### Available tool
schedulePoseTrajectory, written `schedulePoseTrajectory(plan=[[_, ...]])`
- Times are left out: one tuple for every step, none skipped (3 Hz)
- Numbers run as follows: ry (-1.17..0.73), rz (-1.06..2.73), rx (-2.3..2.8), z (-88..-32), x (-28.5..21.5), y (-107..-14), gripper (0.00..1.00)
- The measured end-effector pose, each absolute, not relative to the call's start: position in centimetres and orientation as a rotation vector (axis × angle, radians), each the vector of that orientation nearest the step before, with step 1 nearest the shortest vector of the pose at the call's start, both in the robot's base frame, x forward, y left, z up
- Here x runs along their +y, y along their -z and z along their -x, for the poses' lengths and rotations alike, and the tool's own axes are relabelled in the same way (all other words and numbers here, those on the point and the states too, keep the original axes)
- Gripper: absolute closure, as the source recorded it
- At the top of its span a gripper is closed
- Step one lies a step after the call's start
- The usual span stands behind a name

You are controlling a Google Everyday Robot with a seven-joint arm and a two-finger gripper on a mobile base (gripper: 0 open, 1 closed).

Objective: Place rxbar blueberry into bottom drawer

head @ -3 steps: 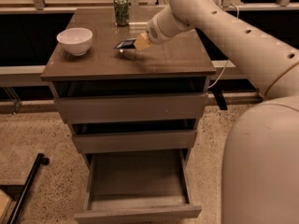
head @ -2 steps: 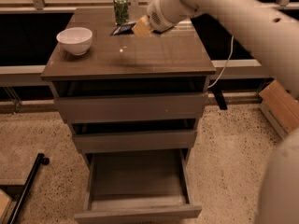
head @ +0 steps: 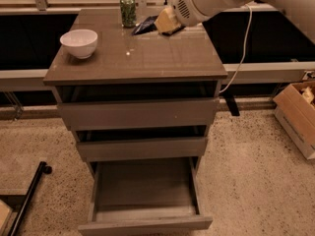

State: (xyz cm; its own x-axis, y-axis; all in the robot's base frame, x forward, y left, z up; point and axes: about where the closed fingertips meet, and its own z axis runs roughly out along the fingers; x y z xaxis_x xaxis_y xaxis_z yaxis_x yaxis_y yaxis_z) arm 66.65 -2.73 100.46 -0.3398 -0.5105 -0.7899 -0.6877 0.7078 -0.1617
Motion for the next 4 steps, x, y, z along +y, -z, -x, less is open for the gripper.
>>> schedulePoseTrajectory(plan=[[-0.307,0.840,2.079,-61.6,-5.1,-99.1,1.00],[-0.422,0.772,2.190,-57.1,-8.1,-93.9,1.00],[-0.569,0.770,2.287,-53.3,-9.9,-86.9,1.00],[-0.773,0.812,2.363,-50.7,-10.3,-79.3,1.00]])
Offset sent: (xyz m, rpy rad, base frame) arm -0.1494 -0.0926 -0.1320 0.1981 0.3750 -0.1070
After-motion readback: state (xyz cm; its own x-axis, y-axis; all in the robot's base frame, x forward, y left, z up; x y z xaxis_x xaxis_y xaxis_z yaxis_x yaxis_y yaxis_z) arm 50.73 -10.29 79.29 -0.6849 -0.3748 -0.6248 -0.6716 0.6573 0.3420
